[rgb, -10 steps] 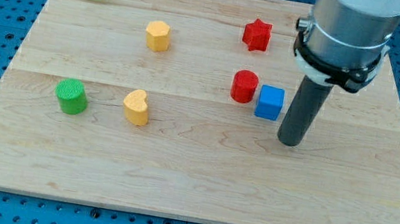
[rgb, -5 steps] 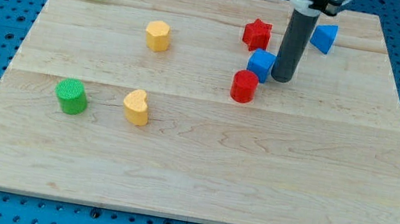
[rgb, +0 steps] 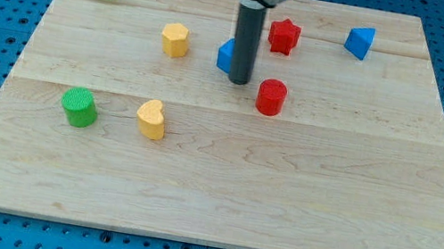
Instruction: Slide blue cube towards top center
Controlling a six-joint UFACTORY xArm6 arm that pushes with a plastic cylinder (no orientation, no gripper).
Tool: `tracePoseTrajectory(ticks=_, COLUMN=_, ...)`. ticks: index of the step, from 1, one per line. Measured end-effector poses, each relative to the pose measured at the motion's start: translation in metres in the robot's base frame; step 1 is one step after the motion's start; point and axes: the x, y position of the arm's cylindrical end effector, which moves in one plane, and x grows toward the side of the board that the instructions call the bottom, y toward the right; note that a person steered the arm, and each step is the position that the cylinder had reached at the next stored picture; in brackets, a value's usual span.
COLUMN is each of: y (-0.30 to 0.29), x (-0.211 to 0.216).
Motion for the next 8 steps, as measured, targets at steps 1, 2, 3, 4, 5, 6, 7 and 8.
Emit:
tracePoseTrajectory(ticks=1, y=-0.016, x=-0.029)
tracePoseTrajectory(ticks=2, y=-0.006, x=-0.055)
tracePoseTrajectory(ticks=3, y=-0.004, x=-0.071)
tracePoseTrajectory(ticks=4, y=-0.004, x=-0.073)
tracePoseTrajectory(ticks=5, y=-0.004, x=-0.081)
tracePoseTrajectory(ticks=6, y=-0.009, x=-0.075)
tracePoseTrajectory(ticks=7, y=-0.042, x=-0.068)
tracePoseTrajectory(ticks=8, y=-0.06, x=-0.085)
